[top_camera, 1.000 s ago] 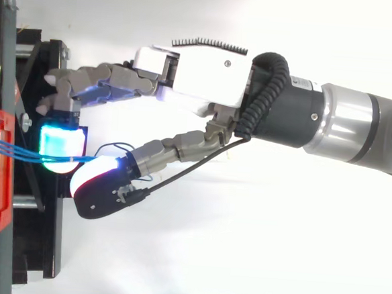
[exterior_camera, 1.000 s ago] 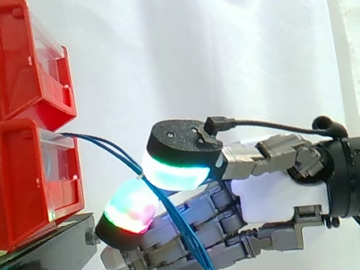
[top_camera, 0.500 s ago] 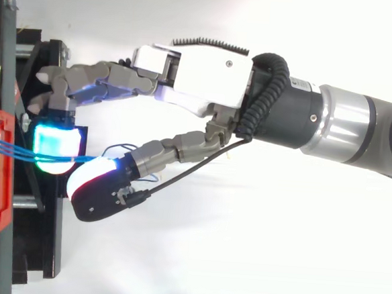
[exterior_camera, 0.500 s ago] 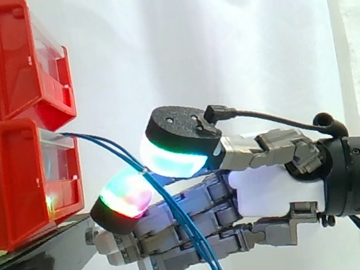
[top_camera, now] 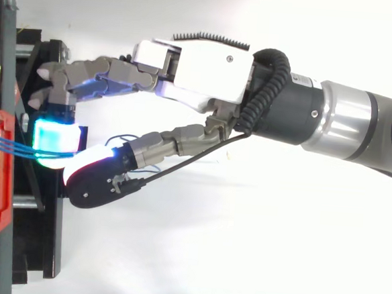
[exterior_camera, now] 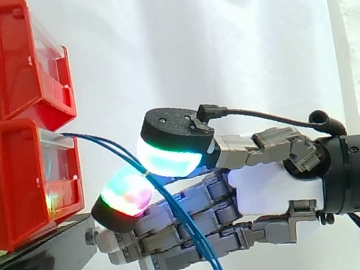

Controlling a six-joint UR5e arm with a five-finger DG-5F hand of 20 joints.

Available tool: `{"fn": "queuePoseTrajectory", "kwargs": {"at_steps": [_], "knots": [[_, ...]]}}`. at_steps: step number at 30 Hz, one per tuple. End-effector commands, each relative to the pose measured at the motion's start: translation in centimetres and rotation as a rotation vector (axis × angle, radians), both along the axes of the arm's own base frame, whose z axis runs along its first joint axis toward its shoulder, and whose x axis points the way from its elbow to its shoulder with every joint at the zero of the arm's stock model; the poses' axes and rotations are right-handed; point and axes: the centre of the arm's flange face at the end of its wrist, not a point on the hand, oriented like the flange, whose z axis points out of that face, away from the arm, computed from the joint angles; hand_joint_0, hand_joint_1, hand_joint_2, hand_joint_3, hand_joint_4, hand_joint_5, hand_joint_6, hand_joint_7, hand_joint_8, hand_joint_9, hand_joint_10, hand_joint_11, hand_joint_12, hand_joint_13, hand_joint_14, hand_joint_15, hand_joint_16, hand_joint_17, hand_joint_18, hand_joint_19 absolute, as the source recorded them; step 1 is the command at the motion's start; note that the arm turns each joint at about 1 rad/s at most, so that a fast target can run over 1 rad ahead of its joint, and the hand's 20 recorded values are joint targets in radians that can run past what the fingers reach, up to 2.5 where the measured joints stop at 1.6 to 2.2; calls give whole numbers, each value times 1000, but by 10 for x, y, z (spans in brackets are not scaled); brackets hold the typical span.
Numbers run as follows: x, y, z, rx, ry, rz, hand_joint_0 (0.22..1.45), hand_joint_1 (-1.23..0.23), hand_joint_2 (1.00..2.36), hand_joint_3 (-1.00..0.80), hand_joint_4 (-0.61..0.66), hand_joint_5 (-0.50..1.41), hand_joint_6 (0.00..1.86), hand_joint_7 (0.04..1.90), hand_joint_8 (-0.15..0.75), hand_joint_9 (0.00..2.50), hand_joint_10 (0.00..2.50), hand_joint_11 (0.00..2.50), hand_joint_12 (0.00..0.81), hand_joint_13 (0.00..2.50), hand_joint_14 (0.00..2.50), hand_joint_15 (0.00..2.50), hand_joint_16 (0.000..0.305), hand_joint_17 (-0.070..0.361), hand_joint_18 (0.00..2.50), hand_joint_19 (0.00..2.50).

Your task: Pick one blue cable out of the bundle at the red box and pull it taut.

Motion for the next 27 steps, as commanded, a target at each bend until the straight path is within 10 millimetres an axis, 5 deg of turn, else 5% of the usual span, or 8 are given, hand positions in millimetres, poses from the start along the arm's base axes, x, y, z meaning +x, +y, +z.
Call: {"fn": "queuePoseTrajectory", "kwargs": {"at_steps": [1, 7, 27], "knots": [[0, -1, 1, 0, -1, -1, 612, -704, 1009, -351, 205, -166, 683, 962, 275, 446, 4, 181, 312, 204, 2, 67, 48, 109, 38, 68], [-1, -2, -1, 1, 11, -1, 609, -714, 1009, -355, 225, -187, 772, 826, 275, 438, 4, 184, 316, 204, 1, 79, 49, 109, 42, 68], [4, 2, 11, 0, -2, 9, 608, -738, 1013, -118, 165, -183, 891, 836, 301, 463, 4, 195, 333, 227, 2, 74, 52, 117, 75, 57]]}}
